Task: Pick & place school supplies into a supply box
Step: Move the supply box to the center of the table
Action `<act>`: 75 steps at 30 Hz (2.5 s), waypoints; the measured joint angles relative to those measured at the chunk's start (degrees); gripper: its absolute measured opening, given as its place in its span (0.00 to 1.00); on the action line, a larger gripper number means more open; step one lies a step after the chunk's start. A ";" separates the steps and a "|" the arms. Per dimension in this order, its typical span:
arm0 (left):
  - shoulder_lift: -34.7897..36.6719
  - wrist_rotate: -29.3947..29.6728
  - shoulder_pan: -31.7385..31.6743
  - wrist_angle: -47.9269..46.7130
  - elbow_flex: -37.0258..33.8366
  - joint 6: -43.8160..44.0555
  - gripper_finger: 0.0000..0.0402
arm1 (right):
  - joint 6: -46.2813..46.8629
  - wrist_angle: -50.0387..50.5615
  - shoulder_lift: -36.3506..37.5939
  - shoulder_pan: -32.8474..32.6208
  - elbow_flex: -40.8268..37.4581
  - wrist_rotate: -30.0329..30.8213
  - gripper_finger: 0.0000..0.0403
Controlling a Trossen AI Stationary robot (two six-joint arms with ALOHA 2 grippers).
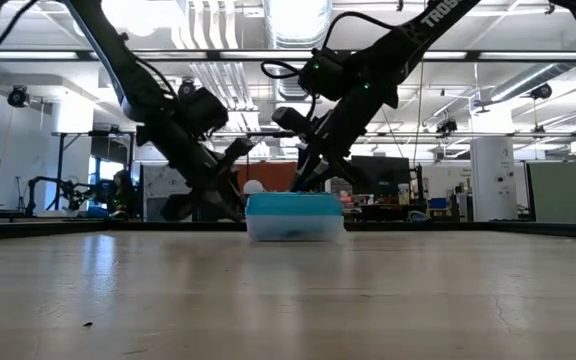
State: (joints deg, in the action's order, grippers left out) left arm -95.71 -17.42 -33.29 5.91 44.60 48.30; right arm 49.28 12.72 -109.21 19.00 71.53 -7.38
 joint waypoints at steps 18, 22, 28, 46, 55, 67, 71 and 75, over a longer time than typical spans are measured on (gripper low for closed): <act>-5.28 -0.40 0.66 3.55 0.02 -0.54 0.20 | -3.14 1.08 2.61 -0.04 -1.07 1.76 0.03; -0.47 3.73 0.62 -2.38 -0.20 -4.17 0.20 | -5.67 0.87 8.39 0.10 -0.76 5.54 0.03; 5.02 9.83 0.60 -1.46 -0.20 -8.87 0.20 | -5.90 11.78 13.60 1.21 -1.32 13.40 0.03; -3.58 8.05 4.50 -0.74 4.17 -8.85 0.20 | 4.75 15.52 8.94 3.37 -9.43 12.73 0.03; -2.86 8.55 14.65 -3.40 4.26 -7.63 0.20 | 7.06 15.46 9.10 -4.68 -10.16 10.37 0.03; 0.14 11.76 26.88 -10.19 3.91 -7.19 0.20 | 17.54 20.08 9.38 -19.00 -10.23 6.19 0.03; 1.40 13.98 28.64 -13.17 3.88 -7.11 0.20 | 21.15 22.19 9.53 -21.88 -10.23 9.51 0.03; 4.66 16.63 28.75 -14.97 3.82 -7.55 0.20 | 25.14 27.09 10.85 -22.43 -10.23 16.08 0.03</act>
State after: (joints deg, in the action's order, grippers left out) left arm -91.05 -0.79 -4.54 -9.06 48.42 40.74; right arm 74.41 39.81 -98.36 -3.42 61.30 8.70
